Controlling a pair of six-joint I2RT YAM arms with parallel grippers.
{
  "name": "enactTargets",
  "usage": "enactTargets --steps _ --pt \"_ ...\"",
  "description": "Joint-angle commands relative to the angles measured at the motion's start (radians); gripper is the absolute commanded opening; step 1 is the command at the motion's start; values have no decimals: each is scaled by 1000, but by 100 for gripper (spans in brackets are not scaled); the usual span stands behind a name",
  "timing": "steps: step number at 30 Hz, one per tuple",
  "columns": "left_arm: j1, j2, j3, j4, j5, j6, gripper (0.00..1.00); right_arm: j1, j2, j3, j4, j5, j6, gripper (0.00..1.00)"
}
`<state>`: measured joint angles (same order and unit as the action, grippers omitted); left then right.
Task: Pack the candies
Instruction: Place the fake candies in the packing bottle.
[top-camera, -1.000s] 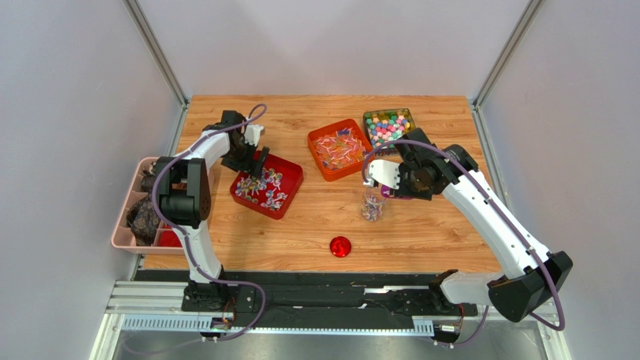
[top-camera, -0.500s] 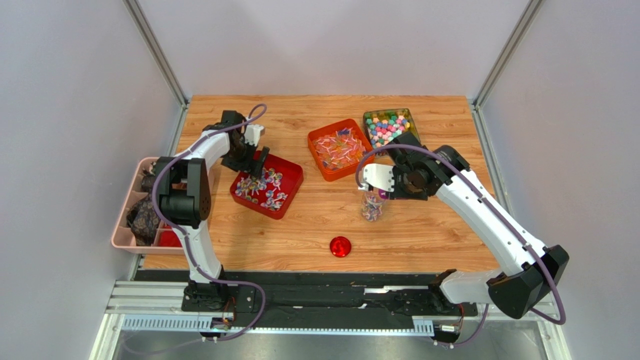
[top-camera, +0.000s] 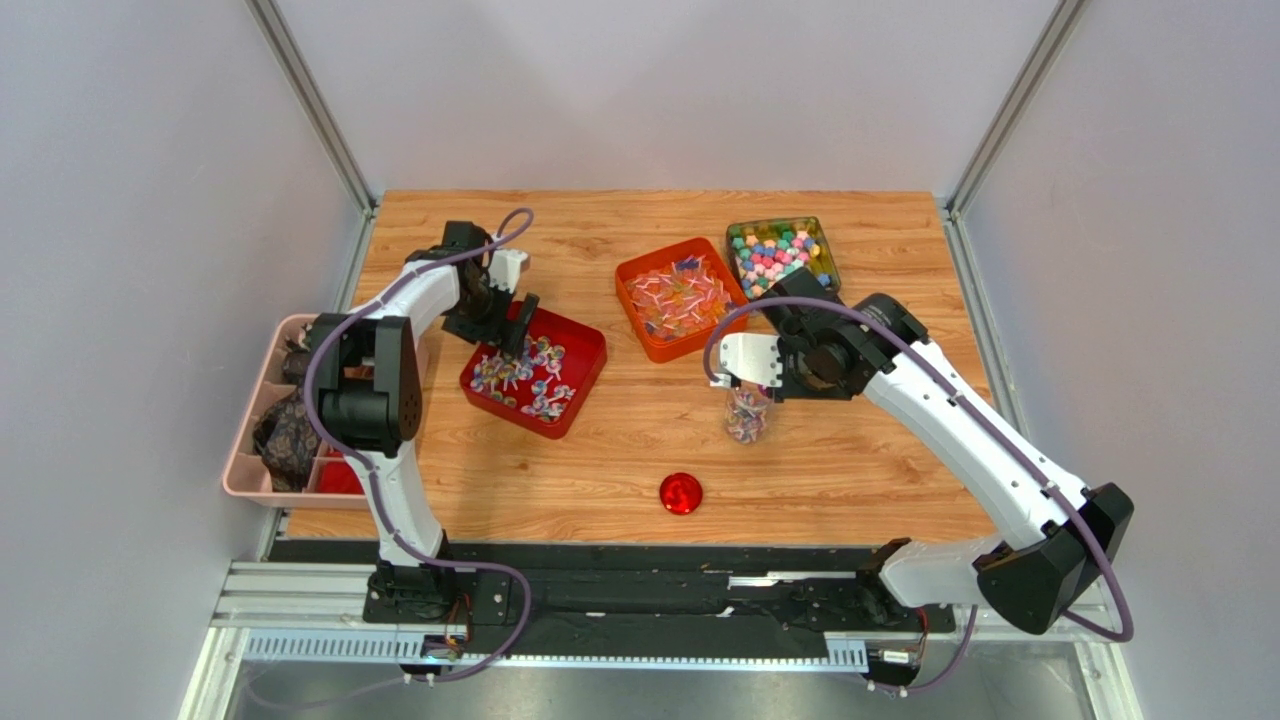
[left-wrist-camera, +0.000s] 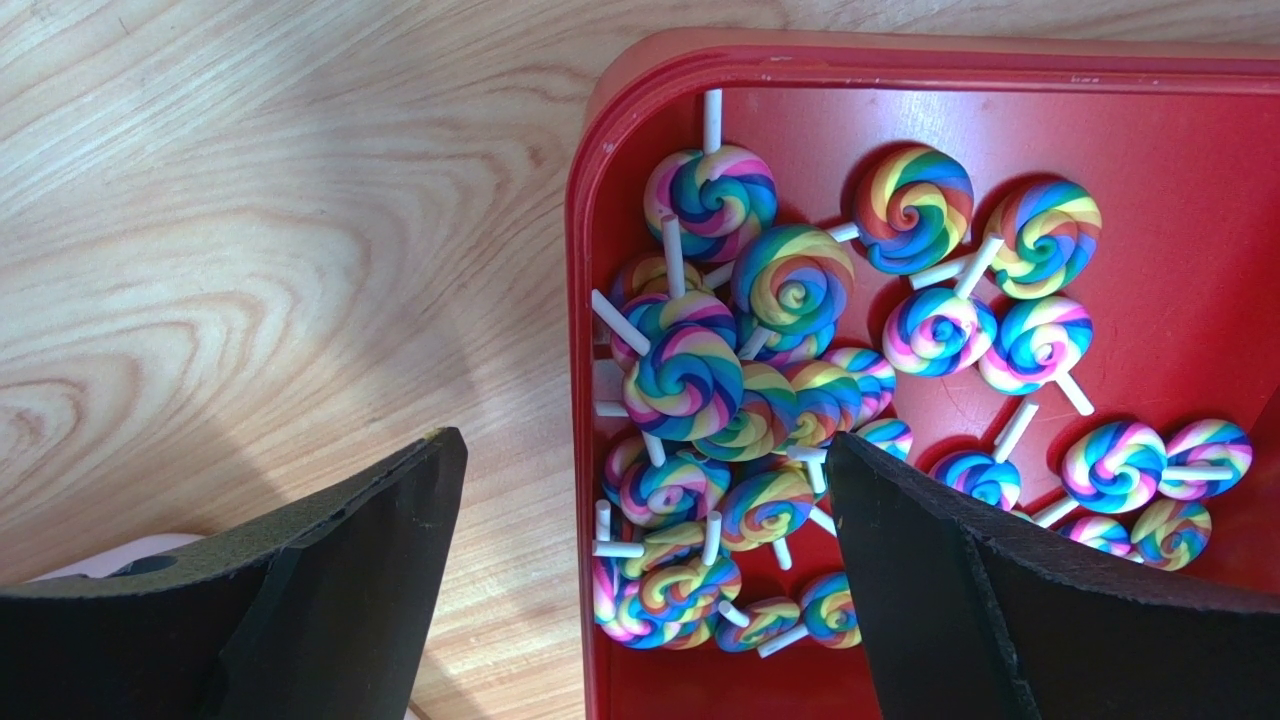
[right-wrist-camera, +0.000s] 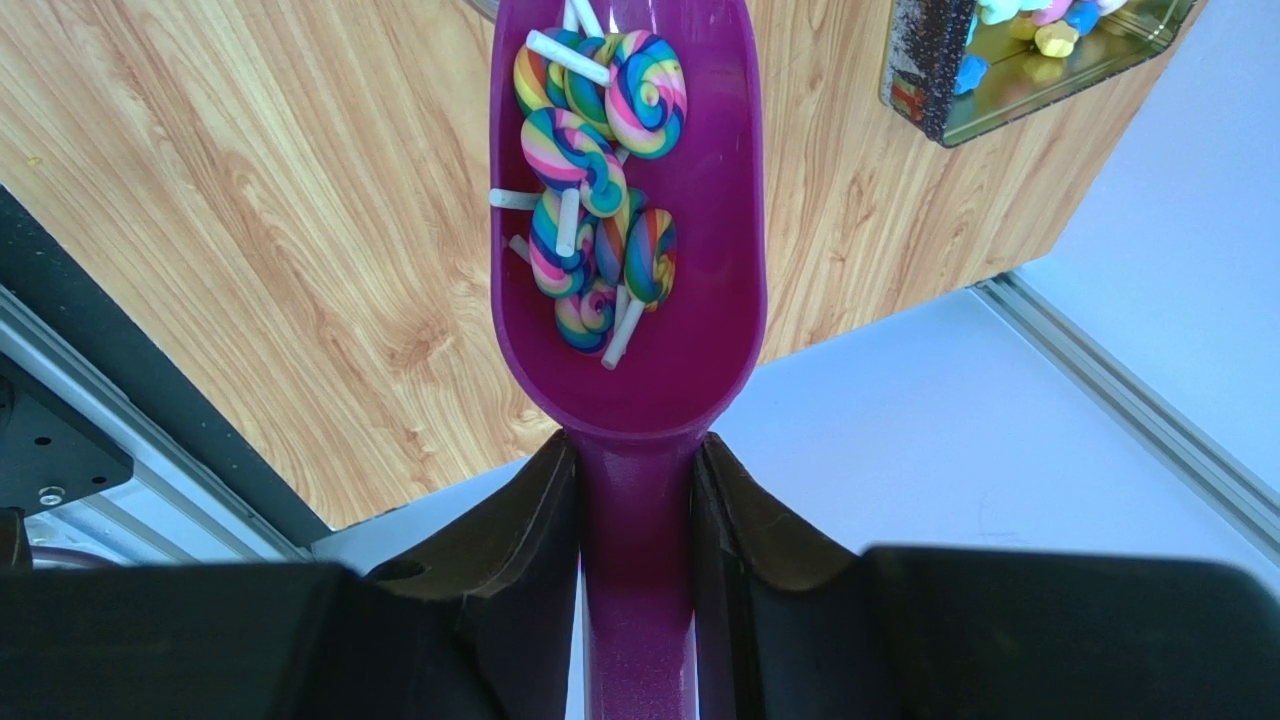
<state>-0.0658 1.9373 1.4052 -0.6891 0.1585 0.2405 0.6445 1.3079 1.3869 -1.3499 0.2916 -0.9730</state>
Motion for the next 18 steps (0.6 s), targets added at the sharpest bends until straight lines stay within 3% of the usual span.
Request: enactTargets --steps 1,18 --pt "1 -55 -3 17 4 -7 99 23 -7 37 -316 75 10 0" --pt "1 -55 -3 16 -1 -9 99 76 -53 -35 -316 162 -7 0"
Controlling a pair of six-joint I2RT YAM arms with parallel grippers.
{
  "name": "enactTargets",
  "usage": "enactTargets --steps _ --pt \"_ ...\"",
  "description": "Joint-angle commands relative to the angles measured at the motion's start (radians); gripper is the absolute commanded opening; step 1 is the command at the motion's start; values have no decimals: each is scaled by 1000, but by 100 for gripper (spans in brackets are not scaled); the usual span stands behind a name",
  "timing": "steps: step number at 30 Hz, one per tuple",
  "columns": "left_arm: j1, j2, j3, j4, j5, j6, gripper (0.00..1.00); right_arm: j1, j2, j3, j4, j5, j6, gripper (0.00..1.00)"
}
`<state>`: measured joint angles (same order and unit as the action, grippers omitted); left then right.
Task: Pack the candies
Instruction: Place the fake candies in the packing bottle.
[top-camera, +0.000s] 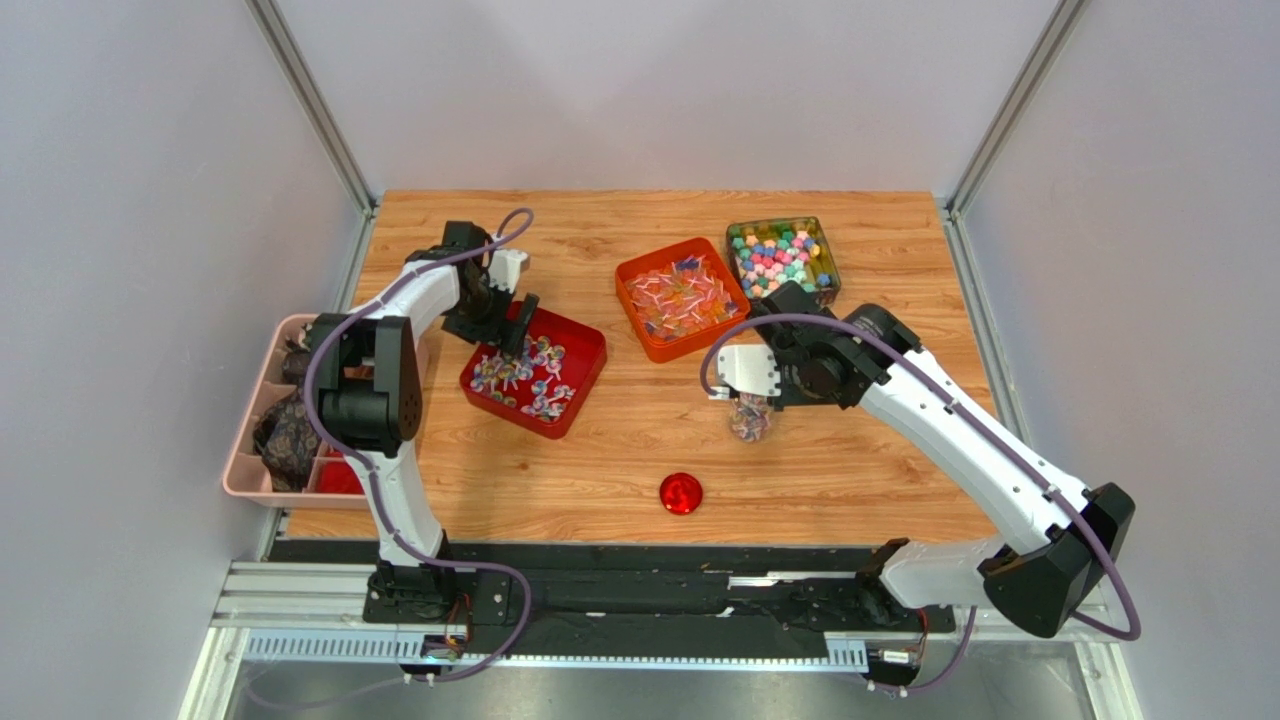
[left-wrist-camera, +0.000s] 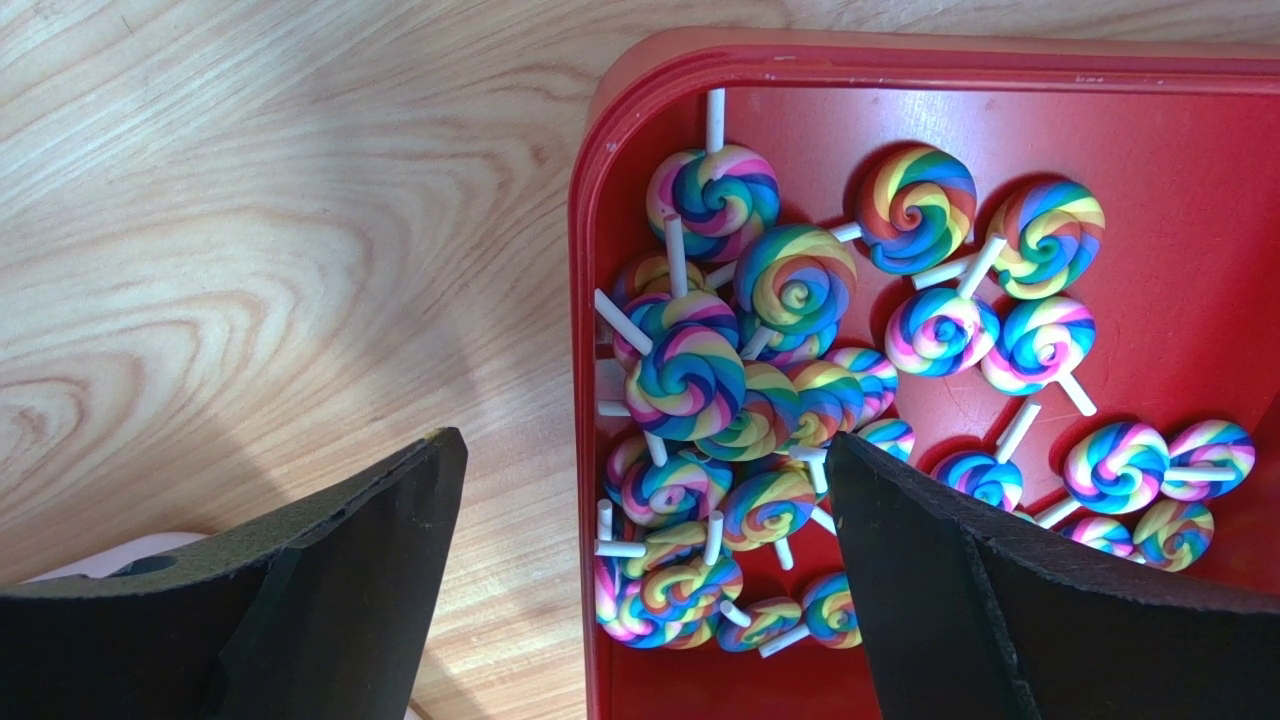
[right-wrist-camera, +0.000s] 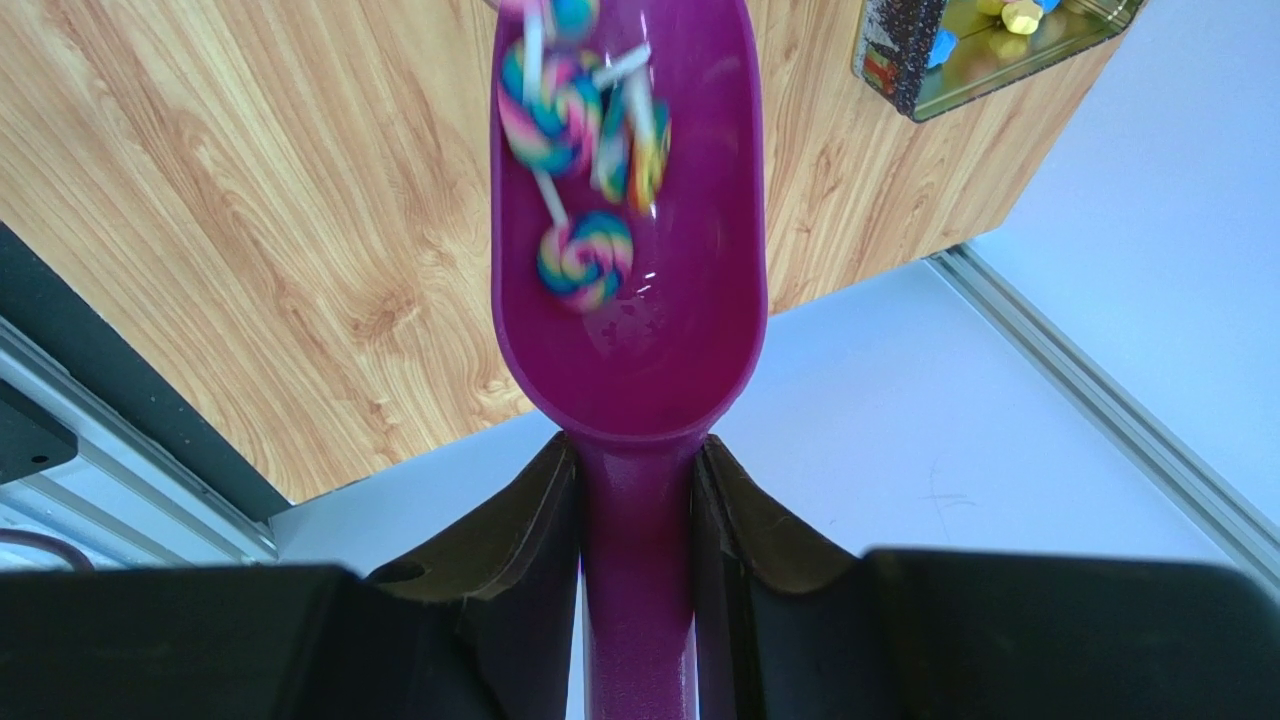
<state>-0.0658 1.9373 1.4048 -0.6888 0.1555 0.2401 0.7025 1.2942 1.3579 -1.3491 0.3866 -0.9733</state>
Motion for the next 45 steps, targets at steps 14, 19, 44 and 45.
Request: enactTargets --steps 14,19,44,45 --pt "1 -57 -1 17 3 -9 99 38 -47 9 -317 90 1 0" --pt "1 -57 -3 14 3 -9 99 38 -53 33 -317 112 -8 0" --pt "1 -61 25 -32 21 88 99 37 119 441 39 -297 234 0" --pt "1 -66 31 -43 30 100 99 37 129 448 33 -316 235 0"
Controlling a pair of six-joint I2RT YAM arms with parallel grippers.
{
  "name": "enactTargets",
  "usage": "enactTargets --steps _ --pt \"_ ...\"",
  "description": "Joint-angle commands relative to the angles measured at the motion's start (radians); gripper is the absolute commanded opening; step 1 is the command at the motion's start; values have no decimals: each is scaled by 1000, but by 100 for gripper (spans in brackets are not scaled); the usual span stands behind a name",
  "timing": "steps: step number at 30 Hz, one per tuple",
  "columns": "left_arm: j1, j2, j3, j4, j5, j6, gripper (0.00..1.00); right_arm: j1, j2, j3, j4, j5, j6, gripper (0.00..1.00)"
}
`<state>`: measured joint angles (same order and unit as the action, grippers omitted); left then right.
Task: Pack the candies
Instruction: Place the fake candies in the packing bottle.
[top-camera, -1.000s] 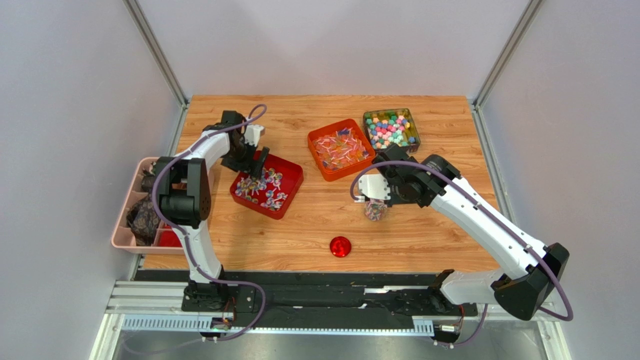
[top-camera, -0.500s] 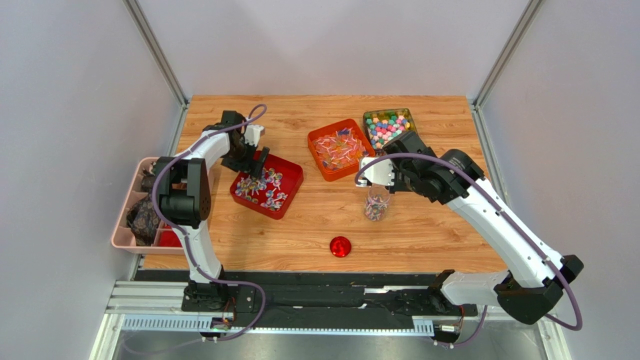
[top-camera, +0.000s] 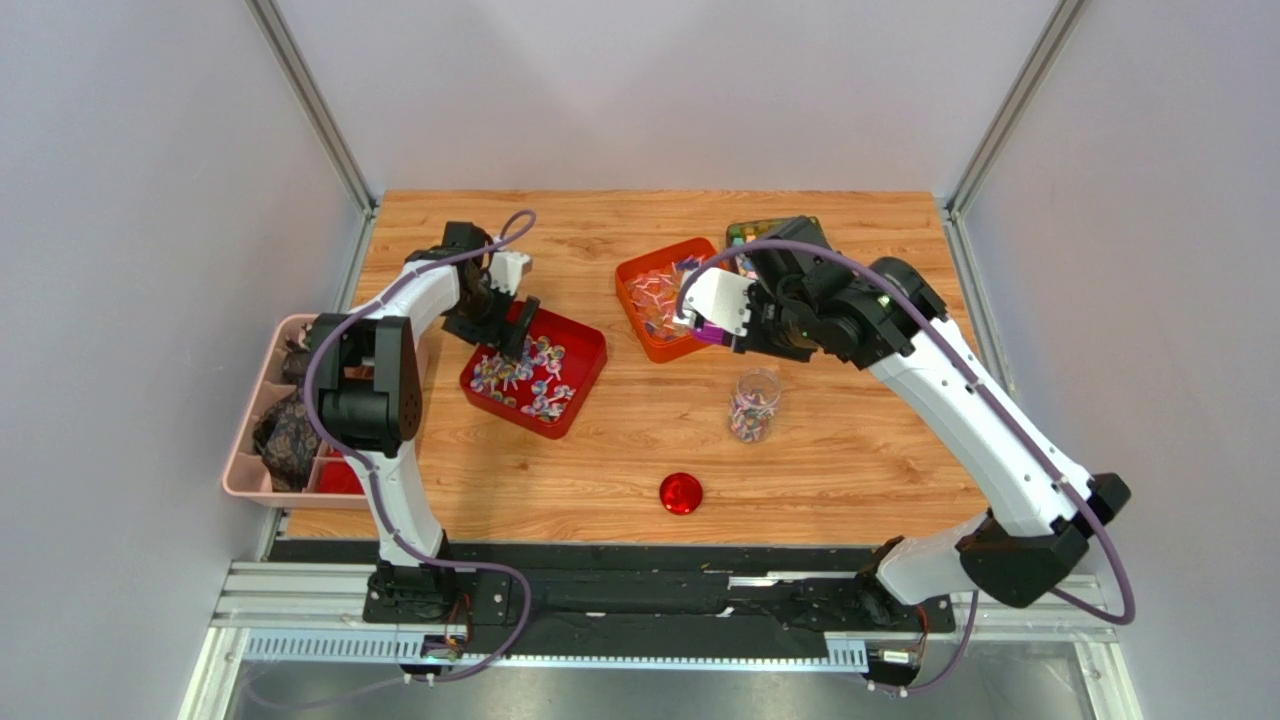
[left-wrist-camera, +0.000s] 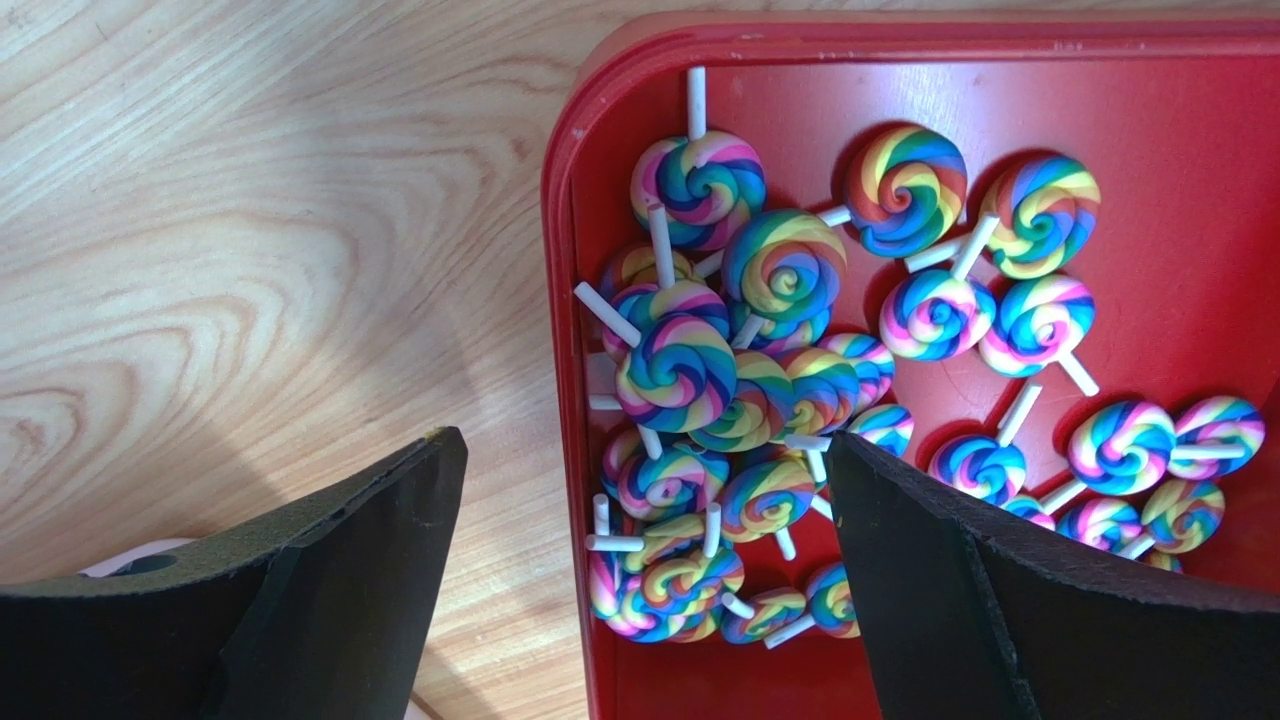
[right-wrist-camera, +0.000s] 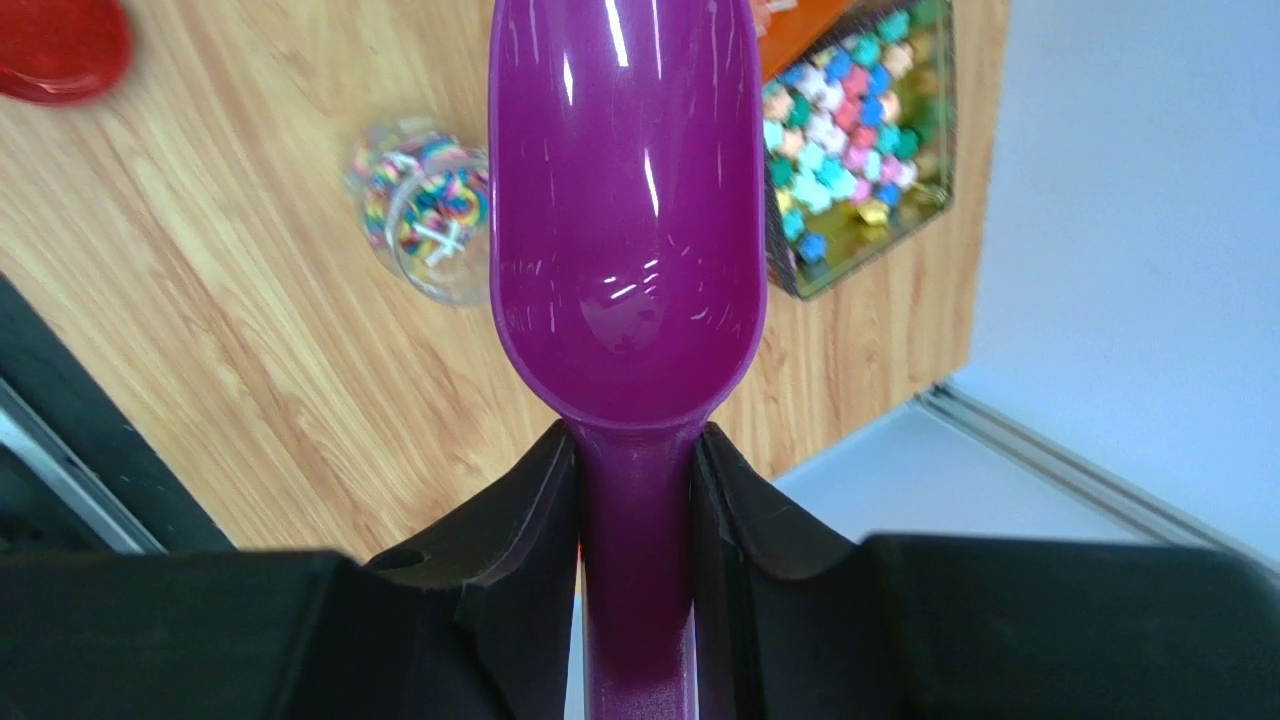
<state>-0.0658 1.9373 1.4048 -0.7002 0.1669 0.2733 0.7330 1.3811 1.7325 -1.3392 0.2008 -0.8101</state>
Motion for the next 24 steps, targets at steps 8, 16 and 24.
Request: enactTargets --steps 8,16,24 --pt "15 -146 77 -58 -1 113 91 6 110 24 129 -274 60 0" --pt "31 -60 167 -59 16 89 81 5 84 -91 307 -340 95 0" --pt "31 60 229 -47 17 96 74 6 64 -126 394 -367 150 0"
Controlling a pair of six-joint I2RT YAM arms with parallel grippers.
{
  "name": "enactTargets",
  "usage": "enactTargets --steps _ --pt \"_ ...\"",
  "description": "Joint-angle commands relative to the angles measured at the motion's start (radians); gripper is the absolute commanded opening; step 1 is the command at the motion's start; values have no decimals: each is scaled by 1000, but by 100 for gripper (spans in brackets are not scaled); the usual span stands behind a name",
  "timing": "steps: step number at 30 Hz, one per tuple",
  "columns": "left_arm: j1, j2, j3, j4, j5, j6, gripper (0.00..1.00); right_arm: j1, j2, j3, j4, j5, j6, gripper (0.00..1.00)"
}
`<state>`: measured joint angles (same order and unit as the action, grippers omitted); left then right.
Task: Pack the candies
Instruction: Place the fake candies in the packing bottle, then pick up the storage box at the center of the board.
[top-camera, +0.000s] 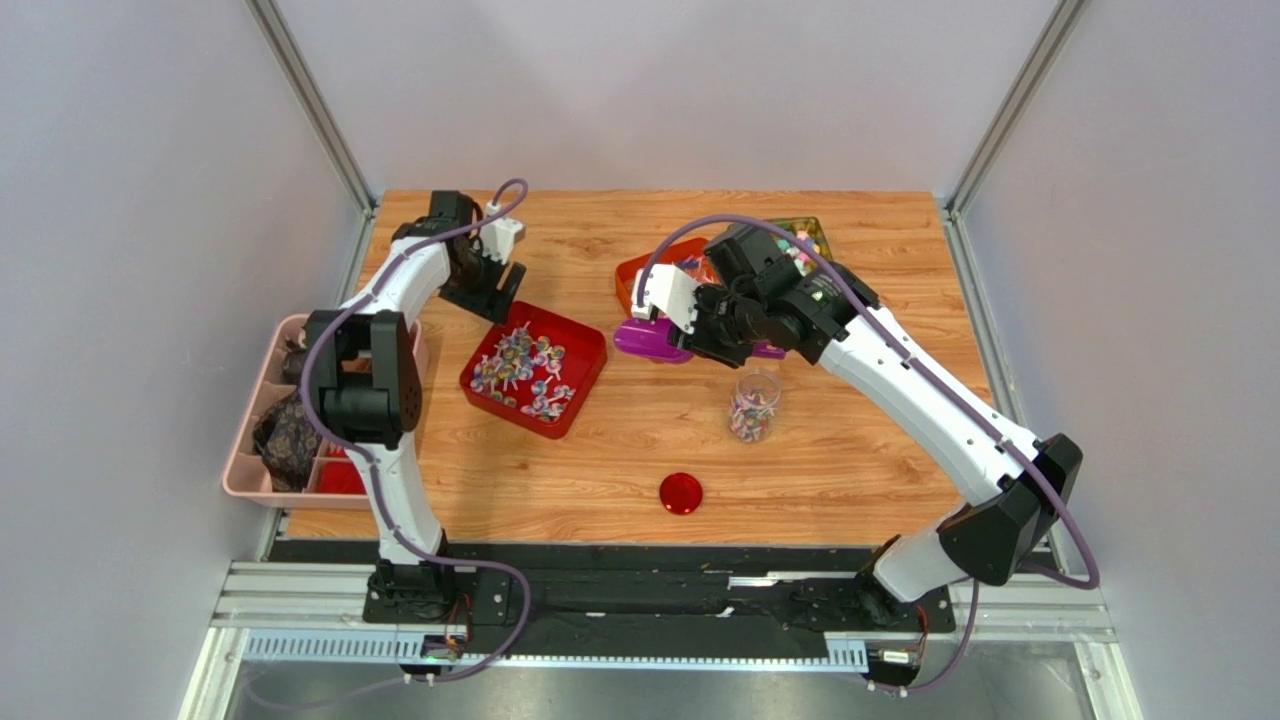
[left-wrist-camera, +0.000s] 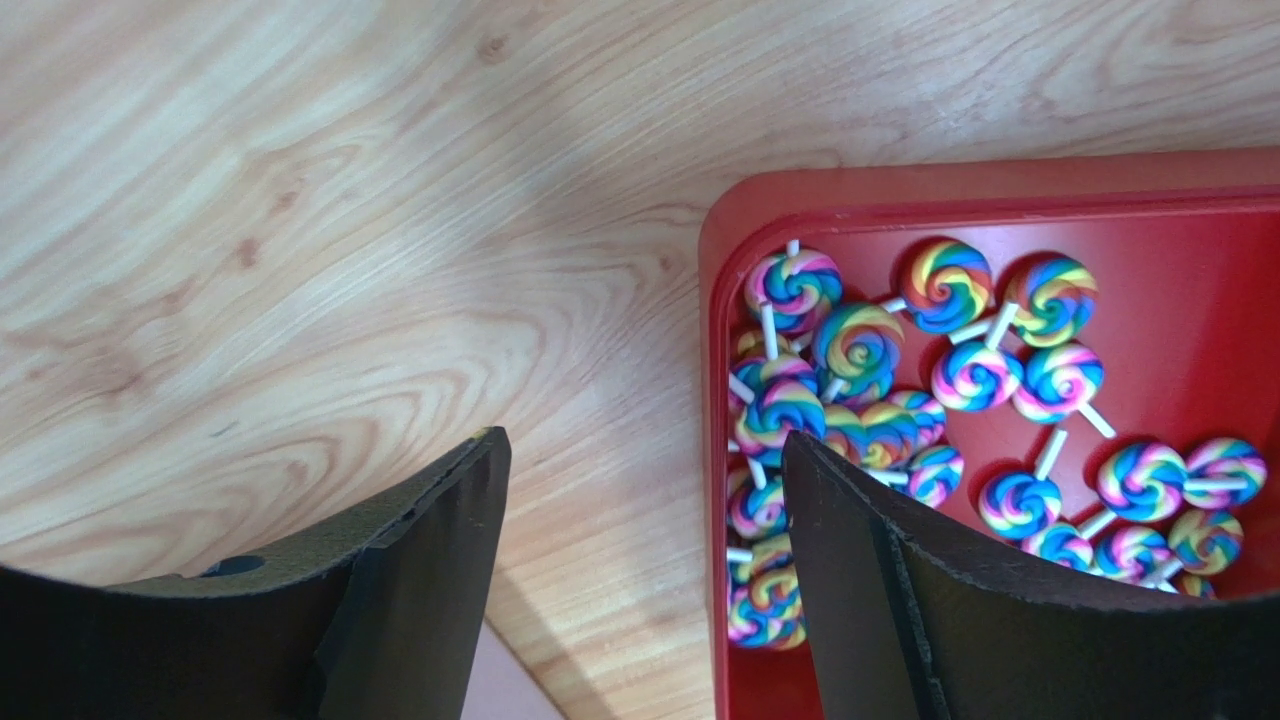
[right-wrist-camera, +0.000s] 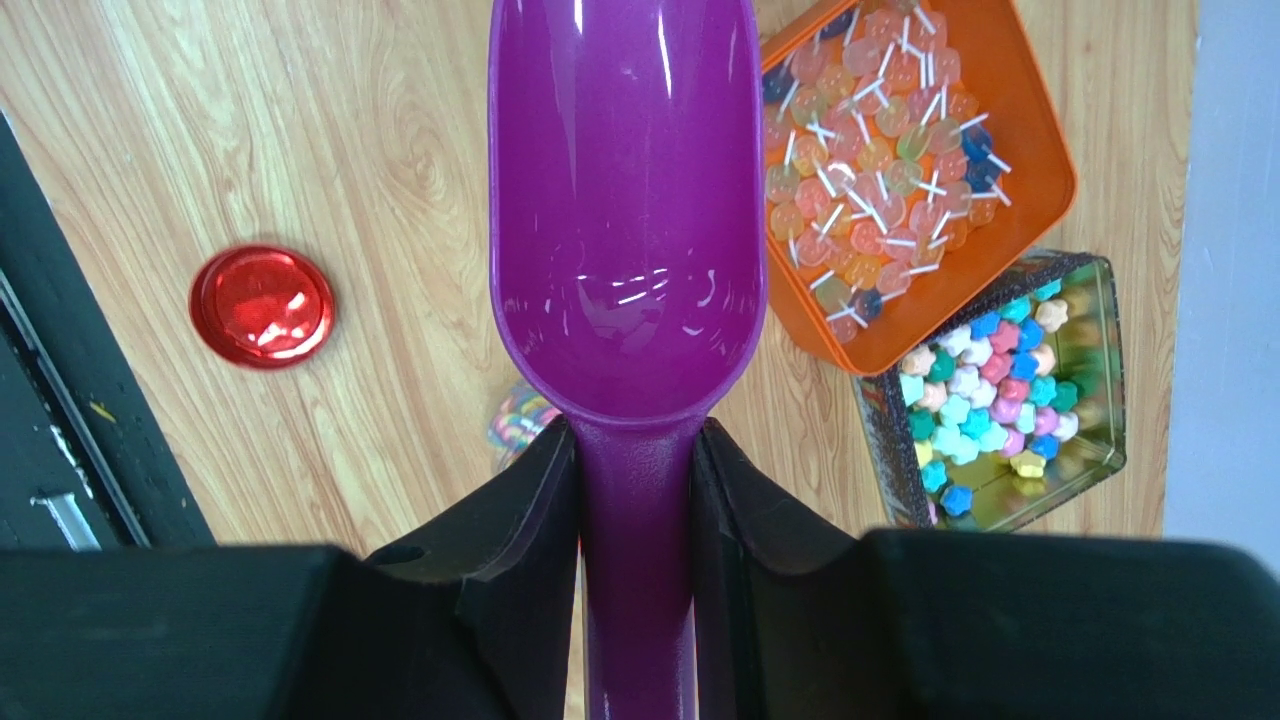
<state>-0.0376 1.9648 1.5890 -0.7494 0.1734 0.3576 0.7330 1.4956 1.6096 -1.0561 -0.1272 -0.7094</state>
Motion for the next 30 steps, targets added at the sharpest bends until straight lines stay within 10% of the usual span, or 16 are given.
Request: enactTargets --steps 1,23,30 --pt "2 39 48 4 12 11 73 8 -52 -7 120 -38 54 0" --pt "-41 114 6 143 -57 -16 61 91 -20 -88 209 -8 90 0" --pt "-68 152 14 113 -78 -19 37 157 31 -41 171 107 62 0"
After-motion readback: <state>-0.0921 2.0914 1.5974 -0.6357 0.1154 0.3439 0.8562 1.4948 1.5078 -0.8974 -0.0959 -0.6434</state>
